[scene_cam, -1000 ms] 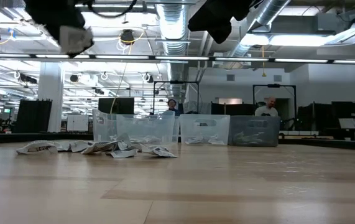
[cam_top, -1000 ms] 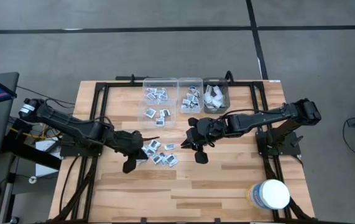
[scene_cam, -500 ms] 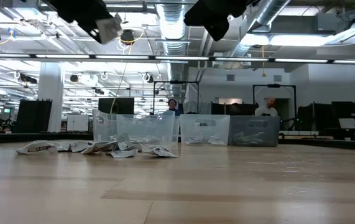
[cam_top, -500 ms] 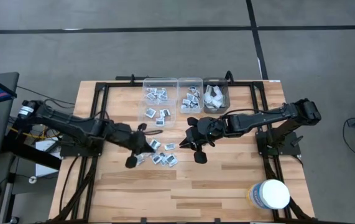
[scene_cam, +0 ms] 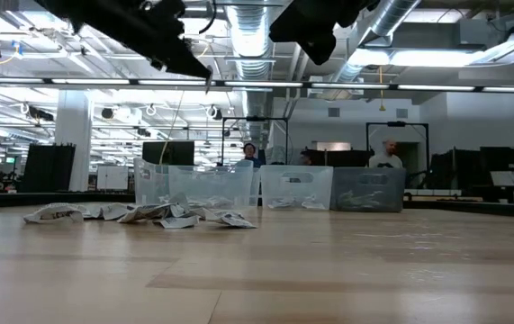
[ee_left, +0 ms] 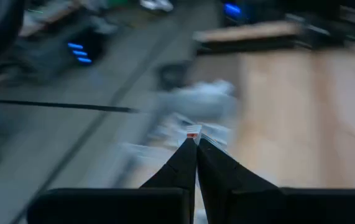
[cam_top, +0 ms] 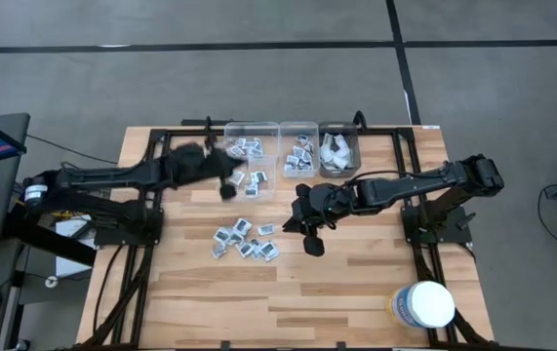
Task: Pick & Place First Aid Supplies
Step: Put the ointment pack into the top left transparent bin, then put the towelette pack into the bottom transparent bin
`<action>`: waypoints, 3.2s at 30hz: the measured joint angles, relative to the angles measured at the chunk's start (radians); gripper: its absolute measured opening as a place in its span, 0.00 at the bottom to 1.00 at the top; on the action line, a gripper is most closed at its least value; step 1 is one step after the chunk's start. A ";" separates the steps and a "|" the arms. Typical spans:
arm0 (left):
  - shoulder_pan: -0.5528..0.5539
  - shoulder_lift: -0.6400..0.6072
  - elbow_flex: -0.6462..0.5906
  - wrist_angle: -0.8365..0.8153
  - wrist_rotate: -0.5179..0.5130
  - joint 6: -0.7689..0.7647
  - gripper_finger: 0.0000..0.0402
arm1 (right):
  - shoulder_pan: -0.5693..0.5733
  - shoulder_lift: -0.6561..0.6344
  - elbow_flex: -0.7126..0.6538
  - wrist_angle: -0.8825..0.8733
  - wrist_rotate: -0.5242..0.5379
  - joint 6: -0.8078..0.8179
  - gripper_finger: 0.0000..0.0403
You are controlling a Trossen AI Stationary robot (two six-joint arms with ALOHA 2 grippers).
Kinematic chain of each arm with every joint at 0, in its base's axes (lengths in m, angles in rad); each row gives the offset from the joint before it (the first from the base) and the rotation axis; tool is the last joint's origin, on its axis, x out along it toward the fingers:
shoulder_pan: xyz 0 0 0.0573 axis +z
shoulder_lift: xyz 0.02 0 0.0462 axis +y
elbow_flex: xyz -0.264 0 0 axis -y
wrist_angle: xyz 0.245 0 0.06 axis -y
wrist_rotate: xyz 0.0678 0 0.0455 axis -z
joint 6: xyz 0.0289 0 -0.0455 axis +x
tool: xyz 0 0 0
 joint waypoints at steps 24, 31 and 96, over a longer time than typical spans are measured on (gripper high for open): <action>0.404 0.436 0.000 0.387 0.145 -0.053 0.04 | -0.035 0.000 0.000 -0.001 0.057 0.069 0.09; 0.405 0.398 0.000 0.386 0.220 -0.145 0.05 | -0.061 0.000 0.000 -0.001 0.082 0.056 0.09; -0.529 0.022 -0.104 -0.524 0.272 -0.814 0.26 | -0.189 0.197 0.000 0.067 -0.056 -0.192 0.09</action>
